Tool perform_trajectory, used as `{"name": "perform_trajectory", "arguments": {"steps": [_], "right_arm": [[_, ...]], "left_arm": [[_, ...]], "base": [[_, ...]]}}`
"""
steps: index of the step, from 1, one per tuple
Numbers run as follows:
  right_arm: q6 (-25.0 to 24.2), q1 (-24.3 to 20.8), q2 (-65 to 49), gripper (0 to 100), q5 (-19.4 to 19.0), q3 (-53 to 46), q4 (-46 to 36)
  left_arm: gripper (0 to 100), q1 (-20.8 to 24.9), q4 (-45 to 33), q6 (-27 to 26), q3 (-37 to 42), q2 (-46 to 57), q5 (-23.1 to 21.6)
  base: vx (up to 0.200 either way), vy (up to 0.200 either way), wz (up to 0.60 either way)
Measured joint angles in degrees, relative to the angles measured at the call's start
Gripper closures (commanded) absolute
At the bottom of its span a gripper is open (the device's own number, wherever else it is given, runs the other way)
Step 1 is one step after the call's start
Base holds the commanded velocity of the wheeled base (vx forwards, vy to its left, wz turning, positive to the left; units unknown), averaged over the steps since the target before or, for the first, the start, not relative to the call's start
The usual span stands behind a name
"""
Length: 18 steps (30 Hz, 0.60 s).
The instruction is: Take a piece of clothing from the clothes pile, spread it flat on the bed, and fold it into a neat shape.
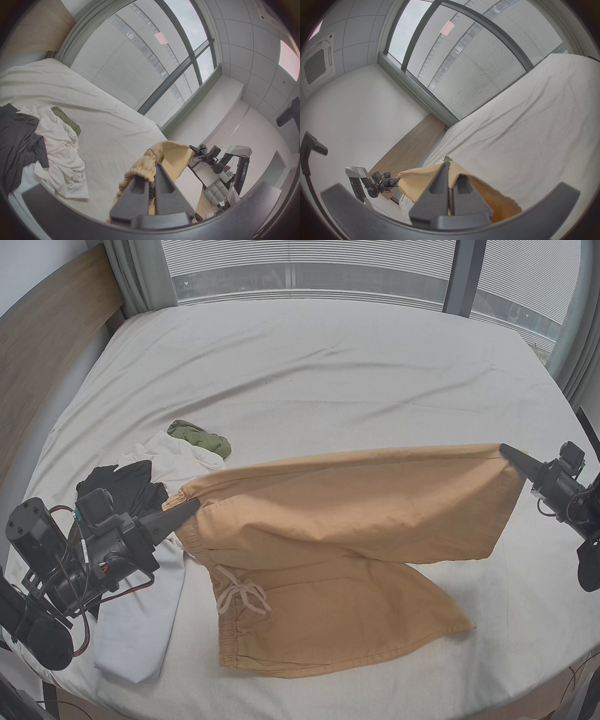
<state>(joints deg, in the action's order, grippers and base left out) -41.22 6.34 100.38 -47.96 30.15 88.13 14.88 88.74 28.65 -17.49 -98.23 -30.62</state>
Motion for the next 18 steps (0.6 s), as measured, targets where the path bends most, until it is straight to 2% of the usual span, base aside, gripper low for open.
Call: {"name": "perform_trajectory", "arguments": {"steps": [3, 15, 18], "right_arm": [[0.0, 0.16, 1.02, 100, -0.02, 1.18, 0.0], [0.0, 0.3, 3.97, 100, -0.02, 5.24, -0.02], [-0.02, 0.18, 4.97, 100, -0.02, 6.68, -0.02]], "left_arm": [[100, 0.0, 0.02, 0.22, -1.72, -1.62, 1.8], [100, -0.04, 0.02, 0.11, -6.35, -7.11, 2.96], [100, -0.11, 0.0, 0.28, -7.61, -8.27, 4.49]], "base": [[0.0, 0.0, 0.0], [0.0, 0.0, 0.0], [0.0, 0.0, 0.0]]}}
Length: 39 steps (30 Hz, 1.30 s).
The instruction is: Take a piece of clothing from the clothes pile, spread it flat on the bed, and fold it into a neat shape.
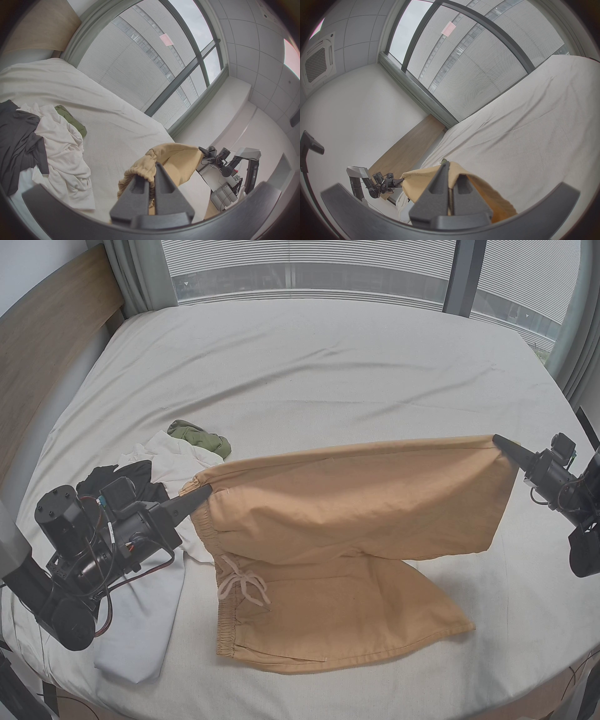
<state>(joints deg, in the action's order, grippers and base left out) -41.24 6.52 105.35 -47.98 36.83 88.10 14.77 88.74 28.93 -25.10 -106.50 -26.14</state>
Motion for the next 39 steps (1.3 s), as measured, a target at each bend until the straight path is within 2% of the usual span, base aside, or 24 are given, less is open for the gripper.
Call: {"name": "perform_trajectory", "arguments": {"steps": [4, 39], "right_arm": [[0.02, -0.16, 1.34, 100, 0.0, 1.89, 0.02], [-0.15, -0.33, 17.88, 100, -0.05, 20.8, -0.22]], "left_arm": [[100, 0.11, 0.02, 0.27, -1.94, -1.48, 2.24], [100, -0.59, 0.0, 2.66, -22.22, -18.03, 9.03]], "base": [[0.0, 0.0, 0.0], [0.0, 0.0, 0.0]]}}
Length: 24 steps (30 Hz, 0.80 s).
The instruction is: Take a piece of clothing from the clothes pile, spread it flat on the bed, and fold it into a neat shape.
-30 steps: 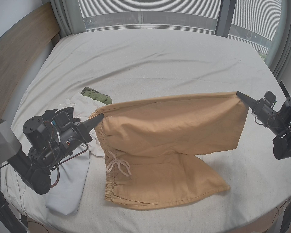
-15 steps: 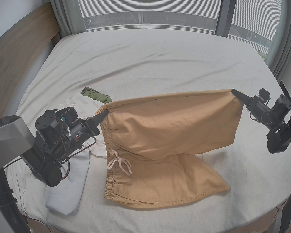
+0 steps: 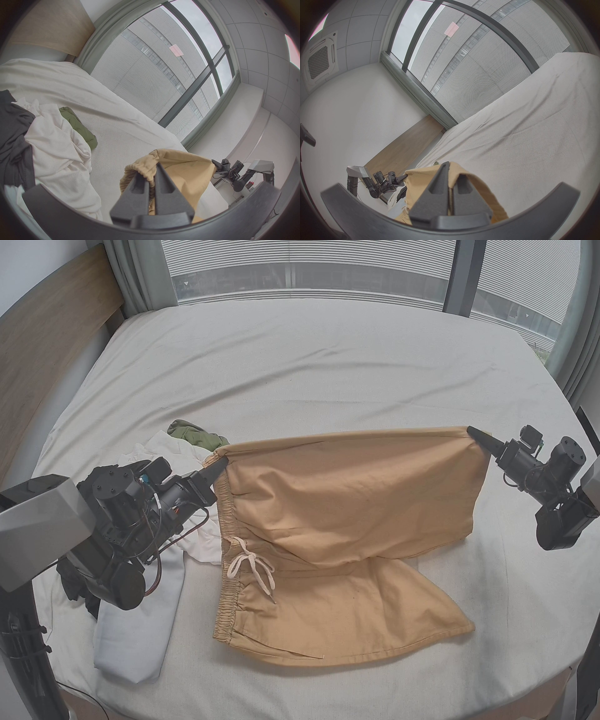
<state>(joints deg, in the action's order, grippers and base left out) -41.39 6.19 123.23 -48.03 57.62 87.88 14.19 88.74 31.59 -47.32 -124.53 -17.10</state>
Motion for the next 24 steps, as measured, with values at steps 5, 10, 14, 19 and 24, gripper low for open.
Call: {"name": "perform_trajectory", "arguments": {"steps": [5, 10, 14, 19, 24], "right_arm": [[0.0, -0.11, 1.74, 100, 0.0, 2.13, -0.05], [0.0, -0.2, 3.19, 100, -0.05, 3.69, -0.11], [0.0, -0.22, 4.13, 100, -0.09, 4.72, -0.16], [0.0, -0.24, 4.66, 0, -0.02, 5.35, -0.16], [0.01, -0.22, 5.05, 0, 0.29, 5.74, -0.07]], "left_arm": [[100, -0.09, 0.0, 1.78, -2.69, -1.61, 0.5], [100, -0.13, 0.02, 1.99, -4.46, -2.99, 0.6], [0, -0.52, 0.0, 2.22, -5.4, -3.89, 0.39], [0, -1.18, 0.0, 3.5, -6.51, -4.66, 0.33], [0, -1.38, -0.72, 4.24, -8.83, -5.77, 0.63]], "base": [[0.0, 0.0, 0.0], [0.0, 0.0, 0.0], [0.0, 0.0, 0.0], [0.0, 0.0, 0.0], [0.0, 0.0, 0.0]]}}
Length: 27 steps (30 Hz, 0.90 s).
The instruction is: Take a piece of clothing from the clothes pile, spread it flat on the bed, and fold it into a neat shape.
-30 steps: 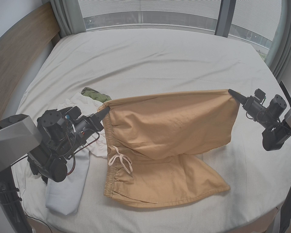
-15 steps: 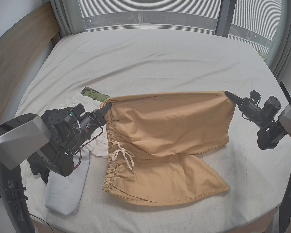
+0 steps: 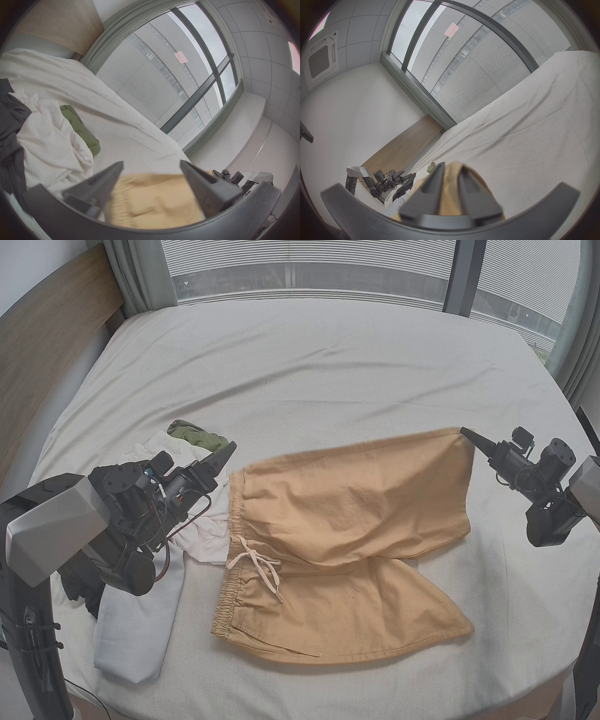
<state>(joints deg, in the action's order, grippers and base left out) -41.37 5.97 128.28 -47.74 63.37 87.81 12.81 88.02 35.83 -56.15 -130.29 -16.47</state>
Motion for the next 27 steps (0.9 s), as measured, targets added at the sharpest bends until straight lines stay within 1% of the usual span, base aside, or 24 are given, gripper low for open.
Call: {"name": "perform_trajectory", "arguments": {"steps": [6, 11, 15, 17, 20, 27], "right_arm": [[0.66, 0.59, 0.13, 0, 0.11, -2.43, 0.27], [2.05, 1.11, -0.44, 0, 0.12, -6.18, 0.38], [4.13, 1.18, -2.15, 0, 0.15, -11.91, 0.38], [5.14, 1.16, -3.58, 0, 0.12, -15.47, 0.38], [6.29, 0.94, -5.99, 0, 0.09, -20.09, 0.35], [7.88, 0.17, -13.68, 0, -0.1, -29.25, 0.24]], "left_arm": [[0, -0.09, -0.43, 0.09, -1.21, -1.44, 1.83], [0, -0.15, 0.06, 0.09, -0.1, -1.35, 2.95], [0, -0.17, 0.39, 0.13, 4.23, 0.55, 3.06], [0, -0.06, 0.5, 0.18, 7.75, 2.43, 2.68], [0, 0.27, 0.63, 0.22, 13.13, 5.73, 0.9], [0, 0.49, 0.69, 0.05, 27.68, 15.91, -8.18]], "base": [[0.0, 0.0, 0.0], [0.0, 0.0, 0.0], [0.0, 0.0, 0.0], [0.0, 0.0, 0.0], [0.0, 0.0, 0.0], [0.0, 0.0, 0.0]]}}
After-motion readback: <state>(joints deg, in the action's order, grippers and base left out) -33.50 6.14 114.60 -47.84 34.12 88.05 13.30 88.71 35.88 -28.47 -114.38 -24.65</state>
